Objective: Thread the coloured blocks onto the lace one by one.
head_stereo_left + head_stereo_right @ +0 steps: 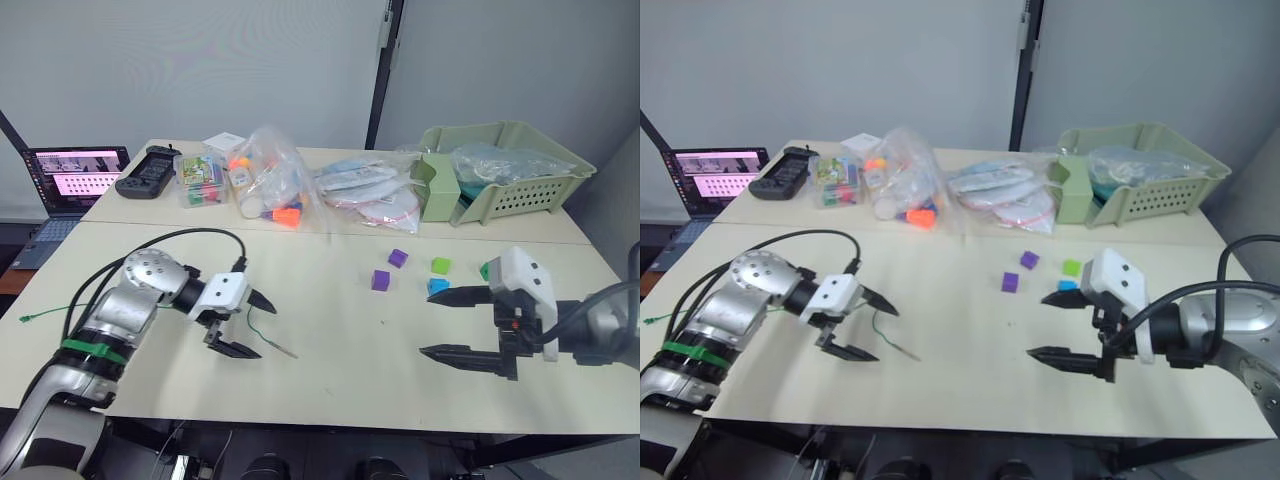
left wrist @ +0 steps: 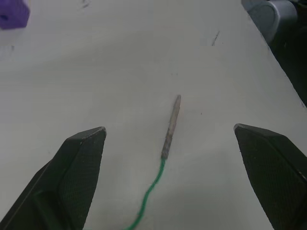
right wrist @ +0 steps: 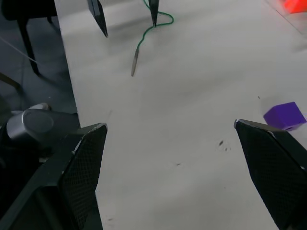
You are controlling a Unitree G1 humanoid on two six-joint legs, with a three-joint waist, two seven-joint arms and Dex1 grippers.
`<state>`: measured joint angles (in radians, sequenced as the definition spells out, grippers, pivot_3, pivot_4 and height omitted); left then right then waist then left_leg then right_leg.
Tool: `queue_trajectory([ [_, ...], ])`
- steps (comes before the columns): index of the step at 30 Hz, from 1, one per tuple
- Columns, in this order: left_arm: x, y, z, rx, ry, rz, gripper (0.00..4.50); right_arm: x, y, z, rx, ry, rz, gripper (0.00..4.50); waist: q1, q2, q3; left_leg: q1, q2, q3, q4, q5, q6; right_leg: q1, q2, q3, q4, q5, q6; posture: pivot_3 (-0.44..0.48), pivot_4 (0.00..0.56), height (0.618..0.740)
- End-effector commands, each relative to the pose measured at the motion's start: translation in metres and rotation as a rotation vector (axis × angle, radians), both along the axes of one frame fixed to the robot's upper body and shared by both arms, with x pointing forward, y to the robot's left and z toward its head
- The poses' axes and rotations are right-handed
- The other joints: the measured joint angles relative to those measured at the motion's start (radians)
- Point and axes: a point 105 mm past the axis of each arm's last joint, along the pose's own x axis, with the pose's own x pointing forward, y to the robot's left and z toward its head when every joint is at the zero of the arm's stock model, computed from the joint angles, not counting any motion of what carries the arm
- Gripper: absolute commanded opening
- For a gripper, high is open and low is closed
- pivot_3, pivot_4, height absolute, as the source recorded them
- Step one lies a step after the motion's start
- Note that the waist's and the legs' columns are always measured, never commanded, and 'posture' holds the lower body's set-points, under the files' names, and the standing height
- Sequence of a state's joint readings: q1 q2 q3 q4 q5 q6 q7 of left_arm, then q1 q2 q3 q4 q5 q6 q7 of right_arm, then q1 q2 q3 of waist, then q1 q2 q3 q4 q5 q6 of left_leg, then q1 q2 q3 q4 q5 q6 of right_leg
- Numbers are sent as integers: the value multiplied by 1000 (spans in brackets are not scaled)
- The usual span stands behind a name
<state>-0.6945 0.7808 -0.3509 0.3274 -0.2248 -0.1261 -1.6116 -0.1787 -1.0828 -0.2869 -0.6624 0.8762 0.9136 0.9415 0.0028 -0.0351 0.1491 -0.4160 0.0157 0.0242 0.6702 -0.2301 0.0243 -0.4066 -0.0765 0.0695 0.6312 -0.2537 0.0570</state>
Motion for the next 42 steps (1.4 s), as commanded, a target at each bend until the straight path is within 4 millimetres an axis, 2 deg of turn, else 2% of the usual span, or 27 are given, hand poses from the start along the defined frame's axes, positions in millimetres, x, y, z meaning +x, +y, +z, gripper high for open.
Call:
queue_trajectory([
  [1, 1, -4, 0, 5, -17, -42, 4500, -3, 4, 5, 5, -30, -2, 4472, 0, 0, 0, 0, 0, 0, 0, 0, 0, 0, 0, 0, 0, 0, 0, 0, 150, 734],
  [7, 14, -13, -24, 28, -12, -100, 4500, -4, 2, -3, -19, -28, -59, 4472, 6, 0, 0, -1, -1, -1, 4, 0, 1, 1, 1, -1, 1, 0, 0, 0, 150, 734],
  [15, 15, 3, -42, 58, 11, -83, 4500, -3, 0, -4, -32, -26, -71, 4472, 2, 0, 0, -3, 0, -4, 8, -1, 2, 0, 1, -1, 1, 1, 2, 0, 150, 734],
  [18, 16, 11, -46, 70, 31, -49, 3700, -1, 1, -4, -33, -29, -70, 4500, 2, 0, 0, -3, 0, -6, 9, -1, 2, 1, 1, -1, 1, 1, 2, 0, 150, 734],
  [21, 15, 14, -51, 76, 45, -40, 2707, 0, 1, -3, -36, -27, -65, 4500, 3, 0, 0, -1, 0, -7, 9, -1, 2, 2, 1, -1, 2, 2, 2, 0, 150, 734],
  [33, 14, 18, -58, 95, 72, -22, 2707, 4, 1, -2, -48, -30, -61, 4500, 3, 0, 0, 1, 0, -8, 9, -1, 2, 3, 1, -1, 3, 2, 2, 0, 150, 734],
  [36, 12, 19, -62, 96, 84, -15, 1934, 4, 2, -2, -50, -34, -64, 4500, 4, 1, 0, 1, 0, -8, 9, -1, 2, 4, 1, -1, 3, 2, 2, 0, 150, 734],
  [42, 12, 22, -64, 114, 102, -6, 15, 5, 2, -2, -56, -38, -70, 4500, 5, 1, 0, 1, 0, -7, 10, -1, 2, 4, 1, -1, 3, 2, 2, 0, 150, 734],
])
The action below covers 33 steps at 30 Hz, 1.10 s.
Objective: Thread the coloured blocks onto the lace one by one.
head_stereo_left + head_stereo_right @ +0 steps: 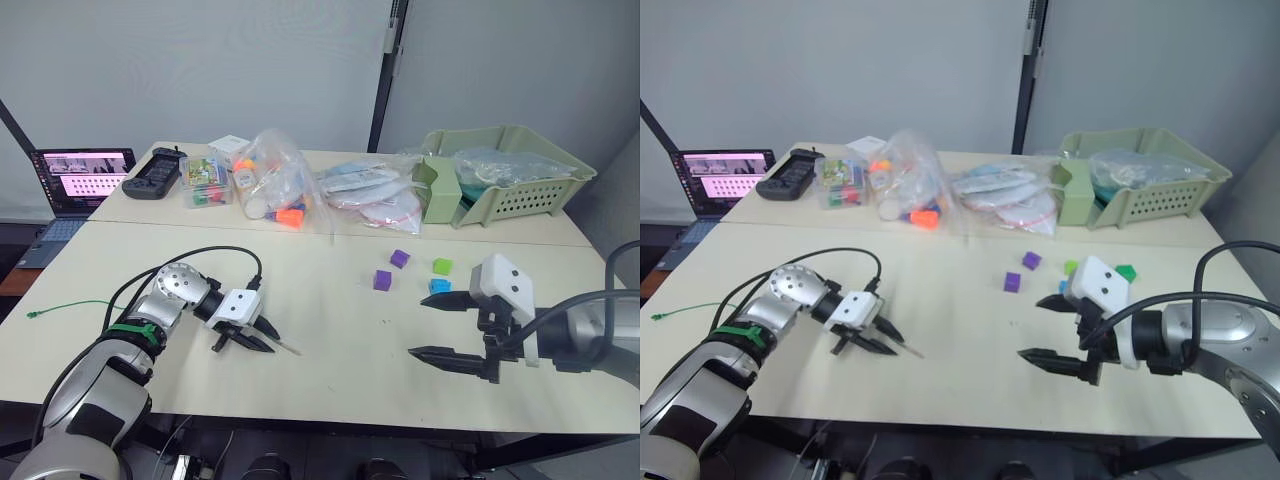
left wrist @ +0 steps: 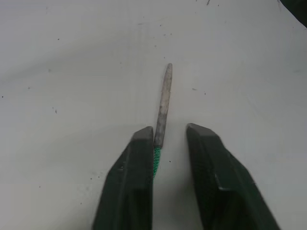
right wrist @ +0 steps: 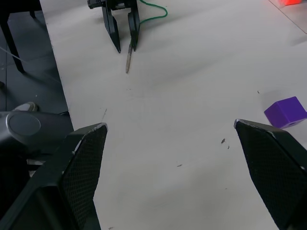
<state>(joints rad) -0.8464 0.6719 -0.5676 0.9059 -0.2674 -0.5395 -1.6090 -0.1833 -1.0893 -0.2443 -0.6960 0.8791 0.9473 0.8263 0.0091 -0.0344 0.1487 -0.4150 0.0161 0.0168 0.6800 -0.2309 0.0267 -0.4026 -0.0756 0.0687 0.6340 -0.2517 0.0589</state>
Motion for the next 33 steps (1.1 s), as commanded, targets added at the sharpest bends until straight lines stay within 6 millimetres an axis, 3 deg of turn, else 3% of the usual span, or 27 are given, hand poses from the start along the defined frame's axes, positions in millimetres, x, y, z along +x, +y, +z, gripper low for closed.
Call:
queue_trajectory([
  [1, -8, 13, -19, 99, 66, 13, 15, 1, 0, 6, -17, -33, -1, 4500, -1, 0, 0, 0, 0, 0, 0, 0, 0, 0, 0, 0, 0, 0, 0, 0, 150, 734],
  [6, -7, 11, -14, 69, 81, 32, 15, 1, 0, 6, -16, -34, -1, 4500, -3, 0, 0, 0, 0, 0, -1, 0, 0, 0, 0, 0, 0, 0, 0, 0, 150, 734],
  [14, -10, -3, 22, -123, 173, 85, 15, 2, -1, 7, 50, -26, -28, 4500, -15, 0, 0, -2, 1, -2, -1, 0, 1, -3, 0, 0, 0, 0, 0, 0, 150, 734],
  [17, -13, -25, 37, -194, 206, 75, 15, 2, -2, 6, 56, -23, -38, 4500, -12, 0, 0, -5, 0, -3, 0, 0, 0, -3, 0, -1, 0, 0, 0, 0, 150, 734],
  [24, -13, -80, 34, -152, 184, 224, 15, 5, -7, 0, 44, -18, -70, 4500, -3, 0, 0, -6, -1, -4, 1, 0, 0, -2, 0, -1, -2, 0, 2, 0, 150, 734],
  [29, -7, -84, 15, -53, 103, 305, 15, 4, -10, -2, 39, -14, -82, 4500, -9, 0, 0, -5, -1, -4, 0, 0, 1, -3, 2, 0, -1, 0, 1, 0, 150, 734],
  [33, -4, -90, 16, -46, 78, 327, 15, 4, -12, -3, 37, -14, -88, 4500, -8, 0, 0, -5, -2, -4, 0, 0, 0, -3, 2, 0, -2, 0, 1, 0, 150, 734],
])
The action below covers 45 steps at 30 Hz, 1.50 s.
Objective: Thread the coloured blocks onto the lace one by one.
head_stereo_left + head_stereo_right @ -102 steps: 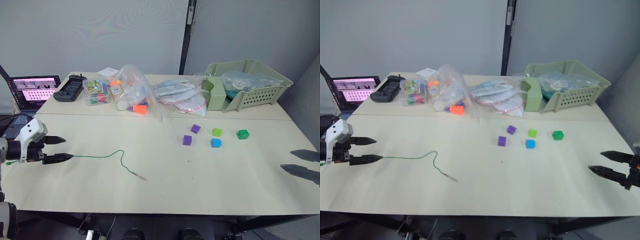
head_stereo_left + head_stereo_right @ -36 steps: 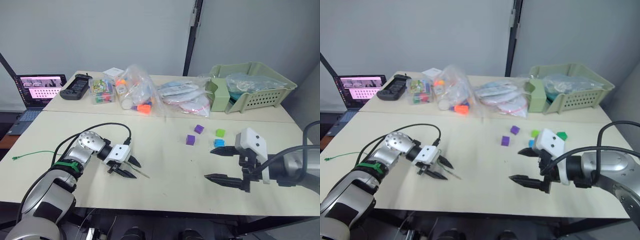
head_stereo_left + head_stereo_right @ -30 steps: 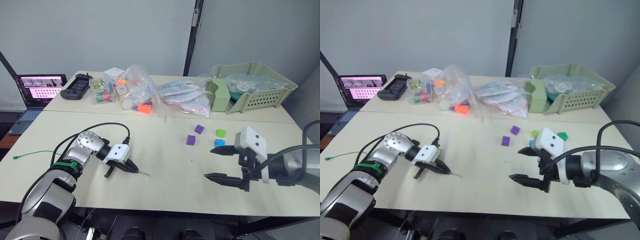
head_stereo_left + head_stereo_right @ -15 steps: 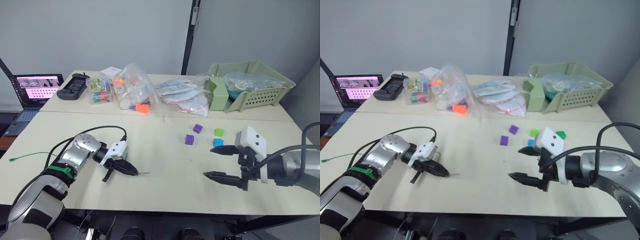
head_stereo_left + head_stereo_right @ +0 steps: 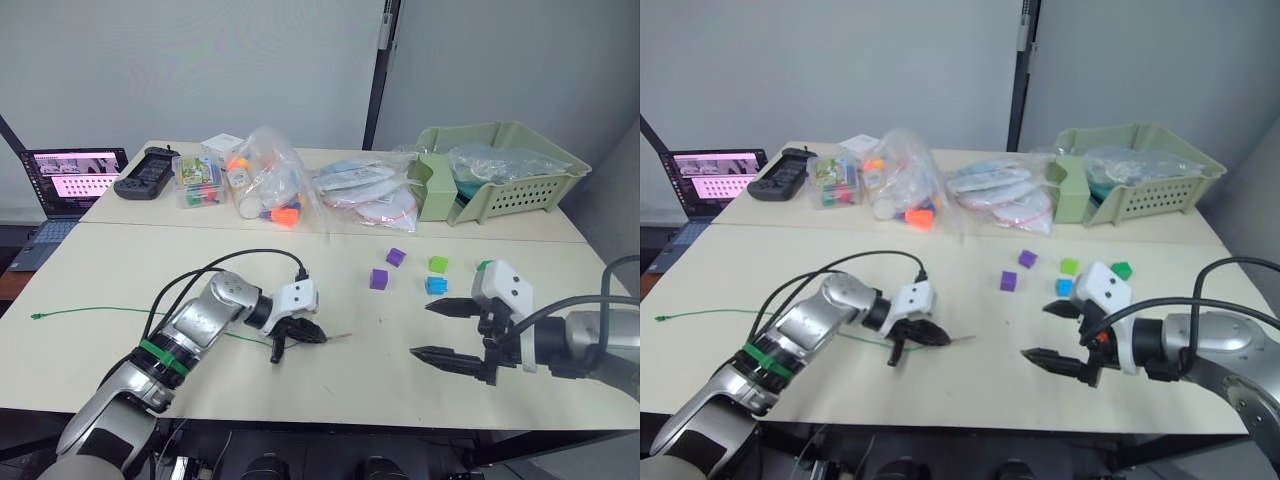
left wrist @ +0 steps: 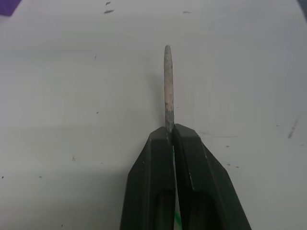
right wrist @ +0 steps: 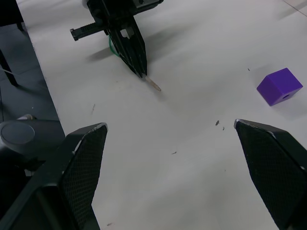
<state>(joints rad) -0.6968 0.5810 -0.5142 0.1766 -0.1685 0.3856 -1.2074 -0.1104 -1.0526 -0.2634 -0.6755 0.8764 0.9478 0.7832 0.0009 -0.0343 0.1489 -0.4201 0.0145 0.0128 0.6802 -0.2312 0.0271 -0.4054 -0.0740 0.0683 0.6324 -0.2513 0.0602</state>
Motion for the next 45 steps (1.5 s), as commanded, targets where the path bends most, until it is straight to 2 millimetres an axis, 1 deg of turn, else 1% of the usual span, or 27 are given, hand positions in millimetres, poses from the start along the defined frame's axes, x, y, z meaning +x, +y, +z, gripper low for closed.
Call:
queue_trajectory([
  [1, 1, -5, 9, 6, -53, -5, 15, 1, -3, 11, -4, -58, -9, 4500, 1, 0, 0, 0, 0, 0, 0, 0, 0, 0, 0, 0, 0, 0, 0, 0, 150, 734],
  [2, 1, -5, 9, 11, -57, -4, 15, 1, -3, 11, -3, -58, -10, 4500, 2, 0, 0, 0, 0, 0, 0, 0, 0, 0, -1, 0, 0, 0, 0, 0, 150, 734],
  [9, -3, -13, 15, -67, -122, -48, 2284, 1, -4, 10, 3, -58, -18, 4500, 6, 0, 0, 0, 0, 0, 0, 0, 0, 0, -1, 0, 0, 0, 0, 0, 150, 734],
  [12, -2, -15, 13, -120, -157, -49, 2284, 1, -3, 10, 5, -59, -19, 4500, 8, 0, 0, 0, 0, 0, 0, 0, 0, 0, -1, 0, 0, 0, 0, 0, 150, 734],
  [16, -4, -10, 2, -132, -181, -83, 2284, 2, -2, 10, 10, -61, -18, 4500, 9, 0, 0, 0, 0, 0, 0, 0, 0, 0, -2, 0, 0, 0, 0, 0, 150, 734],
  [19, -4, -3, -6, -122, -171, -98, 2284, 2, -2, 10, 11, -63, -17, 4500, 9, 0, 0, 0, 0, 0, 0, 0, 0, 0, -2, 0, 0, 0, 0, 0, 150, 734],
  [22, 0, 3, -12, -106, -153, -83, 2284, 3, -2, 10, 12, -64, -19, 4500, 9, 0, 0, 0, 0, 0, 0, 0, 0, 1, -2, 0, 0, 0, 0, 0, 150, 734],
  [30, -3, 4, -20, -62, -120, -111, 2284, 3, -1, 9, 24, -67, -28, 4500, 8, 0, 0, 1, 0, 0, 0, 0, 0, 1, -1, 0, 0, 0, 0, 0, 150, 734],
  [32, -4, 8, -22, -36, -115, -116, 1728, 3, -1, 9, 23, -68, -31, 4500, 8, 0, 0, 1, 0, 0, 0, 0, 0, 1, -1, 0, 0, 0, 0, 0, 150, 734],
  [33, -4, 9, -23, -29, -115, -118, 1528, 3, -1, 9, 23, -69, -31, 4500, 8, 0, 0, 1, 0, 0, 0, 0, 0, 1, -1, 0, 0, 0, 0, 0, 150, 734],
  [34, -3, 10, -23, -25, -115, -113, 1132, 2, -1, 8, 23, -69, -32, 4500, 8, 0, 0, 1, 0, 0, 0, 0, 0, 1, -1, 0, 0, 0, 0, 0, 150, 734],
  [36, -2, 10, -23, -23, -114, -107, 501, 2, 0, 8, 23, -69, -32, 4500, 8, 0, 0, 2, 0, 0, 0, 0, 0, 2, -1, 0, 0, 0, 0, 0, 150, 734],
  [38, 0, 9, -23, -24, -112, -103, 13, 3, 0, 7, 23, -70, -32, 4500, 7, 0, 0, 2, 0, 0, 0, 0, 0, 2, -1, 0, 0, 0, 0, 0, 150, 734],
  [43, 0, 7, -18, -49, -100, -92, 13, 3, 0, 6, 21, -72, -31, 4500, 7, 0, 0, 2, 0, 0, 0, 0, 0, 2, -1, 0, 0, 0, 0, 0, 150, 734],
  [45, -2, 3, -3, -126, -55, -80, 13, 3, 0, 7, 34, -73, -36, 4500, 6, 0, 0, 2, 0, 0, 0, 0, 0, 2, -1, 0, 0, 0, 0, 0, 150, 734],
])
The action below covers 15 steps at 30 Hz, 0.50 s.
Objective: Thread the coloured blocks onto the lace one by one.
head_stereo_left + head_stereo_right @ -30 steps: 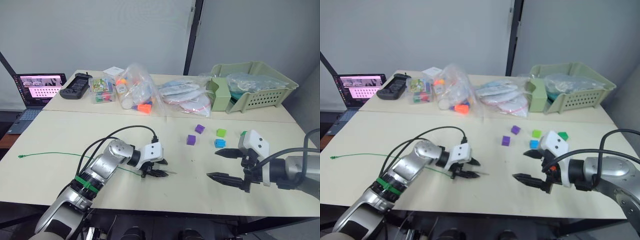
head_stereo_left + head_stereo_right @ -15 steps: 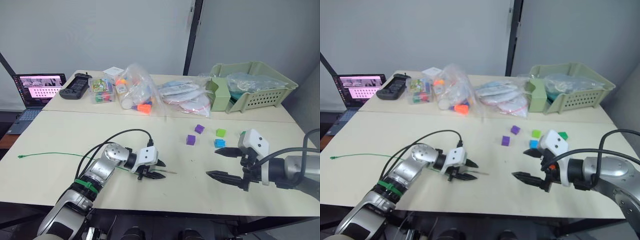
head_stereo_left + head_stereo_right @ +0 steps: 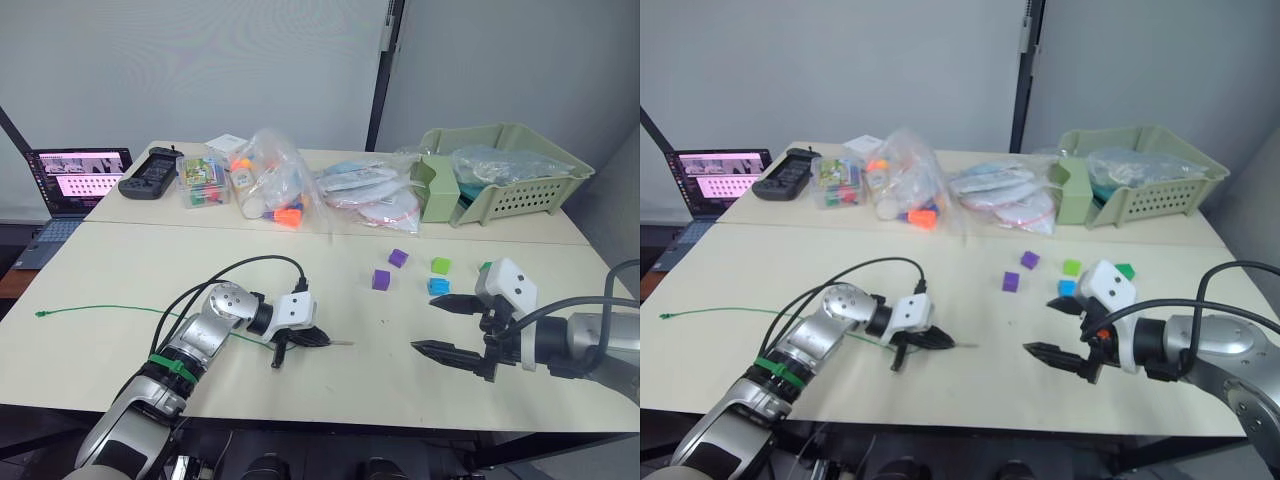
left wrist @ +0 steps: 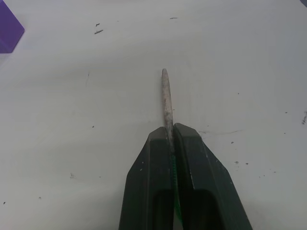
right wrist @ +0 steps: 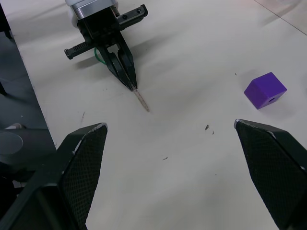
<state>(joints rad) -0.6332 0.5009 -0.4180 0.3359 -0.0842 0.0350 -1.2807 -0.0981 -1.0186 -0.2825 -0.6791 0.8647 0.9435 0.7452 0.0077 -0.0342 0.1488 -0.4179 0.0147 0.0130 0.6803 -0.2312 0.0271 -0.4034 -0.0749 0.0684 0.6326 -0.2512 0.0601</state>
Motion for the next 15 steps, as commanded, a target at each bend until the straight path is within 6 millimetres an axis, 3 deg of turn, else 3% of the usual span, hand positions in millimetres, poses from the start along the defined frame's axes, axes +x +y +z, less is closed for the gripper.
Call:
queue_trajectory([
  [1, -3, -1, 17, -77, 92, 30, 13, -1, 3, 6, 23, -43, 6, 4500, -2, 0, 0, 0, 0, 0, 0, 0, 0, 0, 0, 0, 0, 0, 0, 0, 150, 734],
  [5, -3, -4, 37, -153, 114, 50, 13, 1, 3, 9, 65, -52, -13, 4500, -3, 0, 0, -1, 0, -1, 0, 0, 0, -1, 0, 0, 0, 0, 0, 0, 150, 734],
  [9, -5, -8, 82, -322, 78, 40, 13, 8, -5, 17, 187, -99, -116, 4500, 1, 0, 0, -2, 0, -1, 0, 0, 0, -1, 0, 0, 0, 0, 0, 0, 150, 734],
  [15, -10, -10, 99, -333, -25, -14, 13, 20, -34, 3, 216, -164, -381, 4500, 2, 0, 0, -2, 0, -1, 0, 0, 0, -1, -1, 0, 0, 0, 0, 0, 150, 734],
])
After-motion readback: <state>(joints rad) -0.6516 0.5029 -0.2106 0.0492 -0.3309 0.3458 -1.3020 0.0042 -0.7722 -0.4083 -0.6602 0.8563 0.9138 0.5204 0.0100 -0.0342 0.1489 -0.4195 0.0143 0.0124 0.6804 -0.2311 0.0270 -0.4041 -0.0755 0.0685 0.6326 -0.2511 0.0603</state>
